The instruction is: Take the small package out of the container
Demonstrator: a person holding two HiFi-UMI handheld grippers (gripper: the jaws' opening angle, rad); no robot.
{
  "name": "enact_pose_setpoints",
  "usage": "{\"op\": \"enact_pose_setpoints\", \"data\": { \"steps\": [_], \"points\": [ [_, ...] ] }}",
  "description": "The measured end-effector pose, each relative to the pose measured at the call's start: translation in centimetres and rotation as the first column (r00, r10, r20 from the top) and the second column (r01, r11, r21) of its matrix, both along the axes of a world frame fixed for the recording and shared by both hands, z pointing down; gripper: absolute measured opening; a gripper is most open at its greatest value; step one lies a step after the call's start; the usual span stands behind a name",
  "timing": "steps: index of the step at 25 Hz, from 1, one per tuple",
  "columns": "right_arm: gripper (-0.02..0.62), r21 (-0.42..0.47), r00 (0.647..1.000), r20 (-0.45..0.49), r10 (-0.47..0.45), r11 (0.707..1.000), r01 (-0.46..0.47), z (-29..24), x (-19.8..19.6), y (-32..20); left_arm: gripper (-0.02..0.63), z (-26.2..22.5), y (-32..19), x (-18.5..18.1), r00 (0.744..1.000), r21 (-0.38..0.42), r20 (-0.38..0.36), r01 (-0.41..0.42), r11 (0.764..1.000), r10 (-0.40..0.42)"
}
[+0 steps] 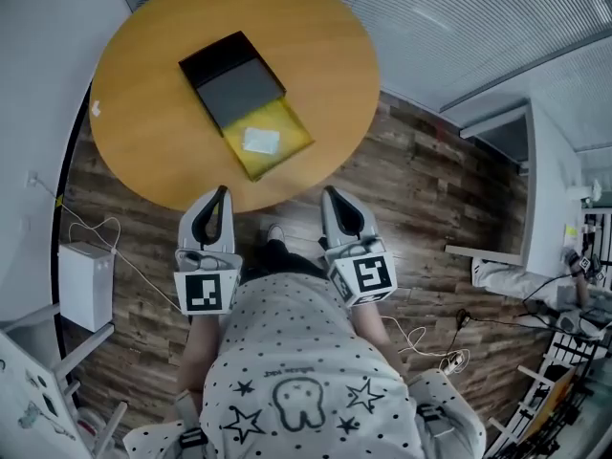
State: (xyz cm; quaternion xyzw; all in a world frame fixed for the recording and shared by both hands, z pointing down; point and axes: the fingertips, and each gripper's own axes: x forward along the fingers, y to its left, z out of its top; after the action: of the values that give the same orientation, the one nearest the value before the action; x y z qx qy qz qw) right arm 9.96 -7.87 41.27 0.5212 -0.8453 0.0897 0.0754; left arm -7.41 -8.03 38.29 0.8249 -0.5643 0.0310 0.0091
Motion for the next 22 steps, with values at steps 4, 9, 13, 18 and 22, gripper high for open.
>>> {"op": "enact_pose_setpoints", "data": {
  "steps": [4, 9, 13, 18, 22],
  "points": [
    [0.005, -0.002, 1.0, 0.004, -0.017, 1.0, 0.017, 0.3, 0.9, -1.7, 0.009, 0.4, -1.4, 0.6, 1.0, 0.001, 0.016, 0.022, 1.0, -0.022],
    [0.005, -0.01, 1.0, 0.009, -0.024, 1.0, 0.024, 0.8, 2.2, -3.3, 0.009, 0.7, -2.7, 1.6, 0.999, -0.007, 0.022, 0.035, 0.999, -0.035],
    [0.005, -0.013, 1.0, 0.017, -0.019, 1.0, 0.019, 1.1, 3.4, -3.8, 0.009, 1.0, -3.3, 2.7, 0.999, -0.016, 0.037, 0.029, 0.999, -0.029],
    [0.005, -0.027, 1.0, 0.028, -0.011, 1.0, 0.011, 1.5, 4.7, -3.7, 0.009, 0.2, -3.4, 4.4, 0.999, -0.004, 0.043, 0.015, 1.0, -0.015],
    [0.005, -0.038, 0.999, 0.036, -0.009, 0.999, 0.01, 1.7, 4.8, -3.7, 0.009, 0.3, -3.2, 4.3, 0.999, -0.018, 0.049, 0.018, 1.0, -0.017]
  ]
}}
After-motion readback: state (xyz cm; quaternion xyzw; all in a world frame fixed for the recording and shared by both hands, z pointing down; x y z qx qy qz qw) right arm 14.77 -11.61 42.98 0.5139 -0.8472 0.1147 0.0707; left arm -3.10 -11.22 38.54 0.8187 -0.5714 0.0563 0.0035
